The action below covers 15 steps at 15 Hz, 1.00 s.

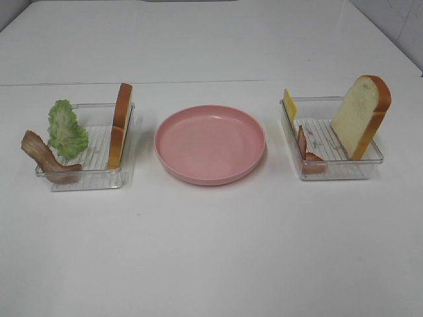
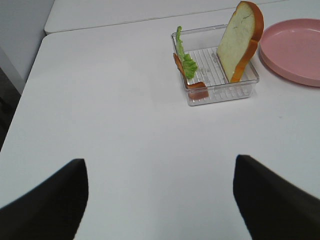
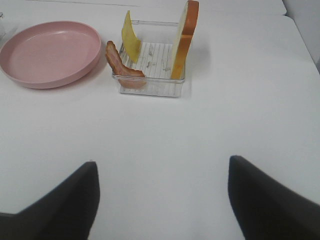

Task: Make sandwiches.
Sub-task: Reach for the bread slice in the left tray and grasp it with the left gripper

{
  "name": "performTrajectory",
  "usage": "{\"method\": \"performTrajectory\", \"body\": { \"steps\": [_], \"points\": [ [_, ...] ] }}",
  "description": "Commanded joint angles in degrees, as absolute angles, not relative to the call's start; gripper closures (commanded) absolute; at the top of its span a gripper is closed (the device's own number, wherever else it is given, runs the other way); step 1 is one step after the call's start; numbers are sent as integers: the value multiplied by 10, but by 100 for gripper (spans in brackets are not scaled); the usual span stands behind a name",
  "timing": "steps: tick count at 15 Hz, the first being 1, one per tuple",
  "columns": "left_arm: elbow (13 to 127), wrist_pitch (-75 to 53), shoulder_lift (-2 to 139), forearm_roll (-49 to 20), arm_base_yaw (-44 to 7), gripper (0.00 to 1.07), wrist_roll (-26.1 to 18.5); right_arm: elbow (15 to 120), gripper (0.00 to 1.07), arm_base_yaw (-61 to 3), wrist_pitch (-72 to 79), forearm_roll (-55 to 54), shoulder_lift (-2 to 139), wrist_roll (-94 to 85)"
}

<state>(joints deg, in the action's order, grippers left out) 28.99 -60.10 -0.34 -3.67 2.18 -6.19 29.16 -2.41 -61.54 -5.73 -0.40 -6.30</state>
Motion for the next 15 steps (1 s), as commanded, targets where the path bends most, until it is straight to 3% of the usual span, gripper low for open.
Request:
{"method": "performTrajectory", "body": {
  "steps": [1,8,15],
  "points": [
    [287,-596,-15,-41,22,30,-58,290,39,-21,-610,-56,-11,-65],
    [323,-553,8,-43,22,30,-34,290,39,-21,-610,-56,-11,-65],
    [405,-430,299,-84,22,30,-41,290,39,-21,-610,-56,-11,-65]
  ]
}}
